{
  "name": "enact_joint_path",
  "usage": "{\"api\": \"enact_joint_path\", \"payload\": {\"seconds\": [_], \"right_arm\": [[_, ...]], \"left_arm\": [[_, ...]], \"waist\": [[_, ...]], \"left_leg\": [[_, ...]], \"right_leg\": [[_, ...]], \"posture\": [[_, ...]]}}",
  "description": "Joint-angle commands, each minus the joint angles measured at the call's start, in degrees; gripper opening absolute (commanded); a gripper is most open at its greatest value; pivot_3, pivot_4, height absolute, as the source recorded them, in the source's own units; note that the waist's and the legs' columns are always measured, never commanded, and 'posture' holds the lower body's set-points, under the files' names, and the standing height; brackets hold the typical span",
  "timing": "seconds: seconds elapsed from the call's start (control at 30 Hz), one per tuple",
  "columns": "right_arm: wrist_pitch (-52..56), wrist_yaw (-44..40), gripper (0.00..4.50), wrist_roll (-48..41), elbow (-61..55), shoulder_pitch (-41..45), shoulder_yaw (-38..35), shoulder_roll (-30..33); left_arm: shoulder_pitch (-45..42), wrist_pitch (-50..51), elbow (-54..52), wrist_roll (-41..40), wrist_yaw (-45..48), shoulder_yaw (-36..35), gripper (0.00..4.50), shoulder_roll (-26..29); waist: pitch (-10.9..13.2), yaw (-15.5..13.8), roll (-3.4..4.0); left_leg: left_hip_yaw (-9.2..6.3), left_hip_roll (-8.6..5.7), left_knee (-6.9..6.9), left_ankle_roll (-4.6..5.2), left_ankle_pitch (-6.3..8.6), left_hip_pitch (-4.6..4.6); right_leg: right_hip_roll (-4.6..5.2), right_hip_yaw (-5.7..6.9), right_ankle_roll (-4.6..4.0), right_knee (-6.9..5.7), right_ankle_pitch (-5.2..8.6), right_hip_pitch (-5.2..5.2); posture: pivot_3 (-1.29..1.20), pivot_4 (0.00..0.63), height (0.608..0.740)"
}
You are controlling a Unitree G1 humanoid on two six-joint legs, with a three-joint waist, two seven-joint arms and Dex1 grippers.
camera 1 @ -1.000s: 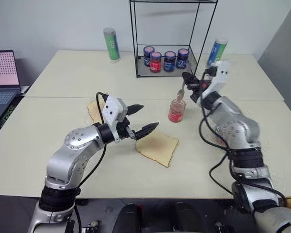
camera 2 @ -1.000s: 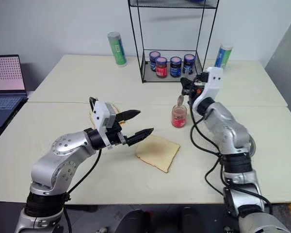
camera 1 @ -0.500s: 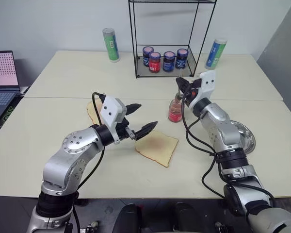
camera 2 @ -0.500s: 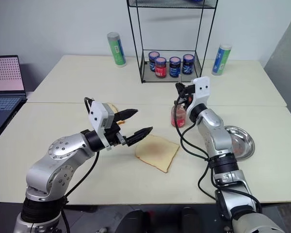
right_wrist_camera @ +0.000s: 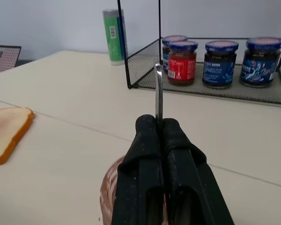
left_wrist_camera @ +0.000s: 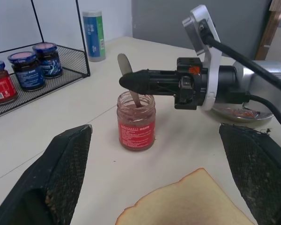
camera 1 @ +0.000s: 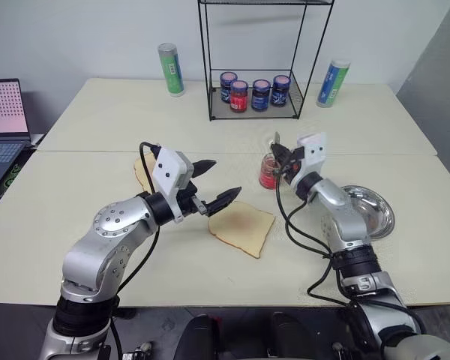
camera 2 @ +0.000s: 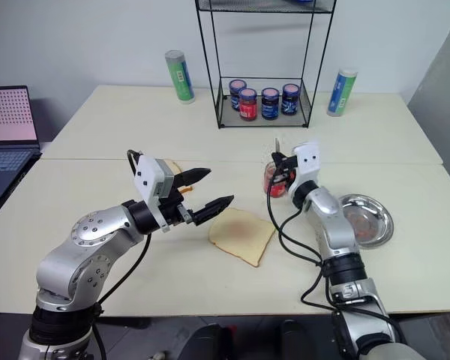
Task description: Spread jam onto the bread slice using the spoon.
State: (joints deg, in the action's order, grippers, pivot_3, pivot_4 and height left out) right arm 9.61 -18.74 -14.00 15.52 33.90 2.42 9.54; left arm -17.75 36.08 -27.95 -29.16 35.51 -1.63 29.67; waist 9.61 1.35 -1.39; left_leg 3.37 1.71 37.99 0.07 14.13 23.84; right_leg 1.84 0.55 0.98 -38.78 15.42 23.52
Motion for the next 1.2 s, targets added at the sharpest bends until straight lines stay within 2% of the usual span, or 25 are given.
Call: {"api": "enact_joint_path", "payload": {"seconds": [0.03,0.37,0.57,0.87,1.2], "right_arm": [[0.7,-0.9,0.05,1.0,-3.0,-1.3,0.2,0.2],[7.2,-3.2,0.05,1.8,-8.2,-2.8,1.0,1.4],[15.4,-2.9,0.05,0.0,-11.1,-2.1,-0.1,2.0],[27.3,5.5,0.05,-10.0,-8.7,3.1,-12.0,-4.9],[35.3,12.9,0.05,-19.4,-8.5,7.3,-22.0,-8.1]], "left_arm": [[-0.6,-0.1,-2.4,-0.8,-0.1,-0.3,4.50,0.3],[-1.5,-0.6,-1.1,-0.5,0.3,0.3,4.50,-0.1],[-1.8,-1.2,-0.1,-0.3,0.9,0.2,4.50,0.1],[-2.5,-2.0,0.8,0.4,0.6,0.3,4.50,-0.4],[-2.6,-3.1,1.7,0.9,0.7,-0.3,4.50,0.0]], "waist": [[0.0,0.0,0.00],[0.0,0.0,0.00],[0.0,0.1,-0.01],[0.0,0.2,-0.01],[0.0,0.2,-0.01]], "left_leg": [[0.00,0.00,0.00,0.00,0.00,0.00],[0.00,-0.01,0.00,0.00,0.00,-0.03],[0.00,0.00,0.00,0.00,0.00,-0.04],[0.00,0.00,0.01,0.00,0.00,-0.06],[0.00,0.00,0.00,0.00,0.00,-0.05]], "right_leg": [[0.00,0.00,0.00,0.00,0.00,0.00],[0.00,0.00,0.00,-0.02,0.00,-0.02],[0.00,0.00,0.00,-0.04,0.00,-0.02],[-0.01,0.00,0.00,-0.07,0.00,-0.03],[0.00,0.00,0.00,-0.07,0.00,-0.02]], "posture": [[0.00,0.150,0.740],[0.00,0.150,0.740],[0.00,0.150,0.740],[0.00,0.150,0.740],[0.00,0.150,0.740]]}}
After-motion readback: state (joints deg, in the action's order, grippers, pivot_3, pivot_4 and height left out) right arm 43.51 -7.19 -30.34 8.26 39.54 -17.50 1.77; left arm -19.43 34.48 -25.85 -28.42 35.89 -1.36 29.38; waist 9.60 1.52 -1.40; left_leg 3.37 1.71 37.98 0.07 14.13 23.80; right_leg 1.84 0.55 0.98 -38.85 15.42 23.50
